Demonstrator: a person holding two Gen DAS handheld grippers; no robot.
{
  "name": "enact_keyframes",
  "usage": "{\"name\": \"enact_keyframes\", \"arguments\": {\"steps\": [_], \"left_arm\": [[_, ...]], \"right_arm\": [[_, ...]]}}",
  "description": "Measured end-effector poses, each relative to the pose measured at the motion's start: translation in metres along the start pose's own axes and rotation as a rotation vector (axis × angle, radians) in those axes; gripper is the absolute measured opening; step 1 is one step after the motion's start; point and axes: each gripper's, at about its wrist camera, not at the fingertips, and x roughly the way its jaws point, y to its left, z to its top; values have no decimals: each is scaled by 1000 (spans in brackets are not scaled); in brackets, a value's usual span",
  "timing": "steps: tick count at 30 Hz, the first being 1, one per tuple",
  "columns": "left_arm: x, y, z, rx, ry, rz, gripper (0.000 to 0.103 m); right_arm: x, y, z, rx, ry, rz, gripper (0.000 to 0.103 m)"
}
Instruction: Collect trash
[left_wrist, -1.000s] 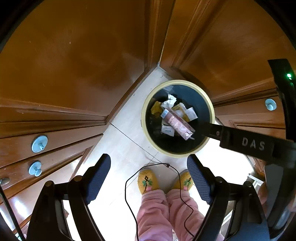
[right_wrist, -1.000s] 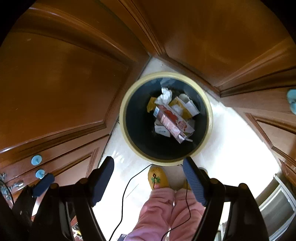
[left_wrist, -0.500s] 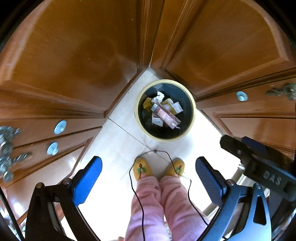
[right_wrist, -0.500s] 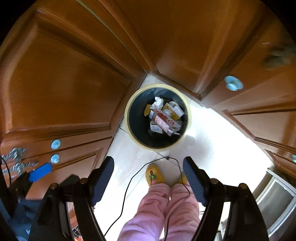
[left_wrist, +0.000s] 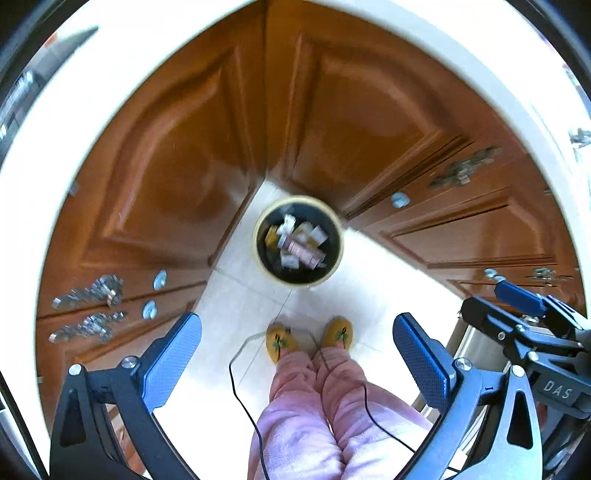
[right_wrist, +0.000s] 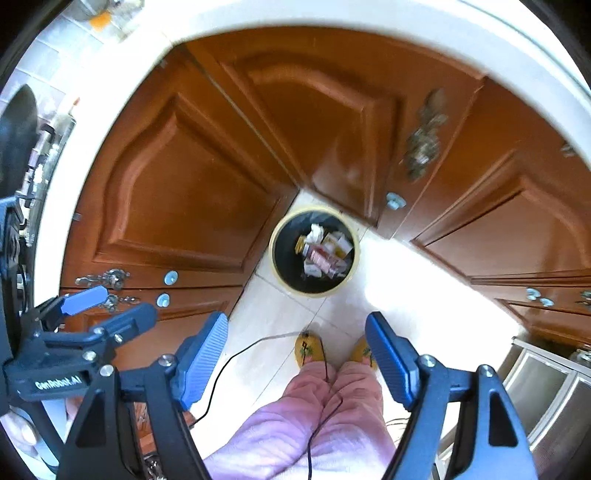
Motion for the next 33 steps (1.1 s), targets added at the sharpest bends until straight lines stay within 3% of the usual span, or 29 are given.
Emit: {"name": "enact_keyframes", "arguments": {"steps": [4, 12, 19, 28, 33], "left_arm": [[-38, -15, 3, 52, -69, 2, 102], [-109, -48, 13, 140, -210, 22, 102], [-179, -80, 20, 219, -388, 35, 102], [-239, -98, 17, 159, -596, 96, 102], [-253, -90, 14, 87, -654, 112, 102]], "right_arm": [[-38, -2, -4, 7, -75, -7, 80], [-129, -1, -4, -24, -308, -58, 80], [-195, 10, 2, -60, -468, -22, 80], [-254, 27, -3, -51, -646, -69, 80], [-260, 34, -5, -70, -685, -77, 80]]}}
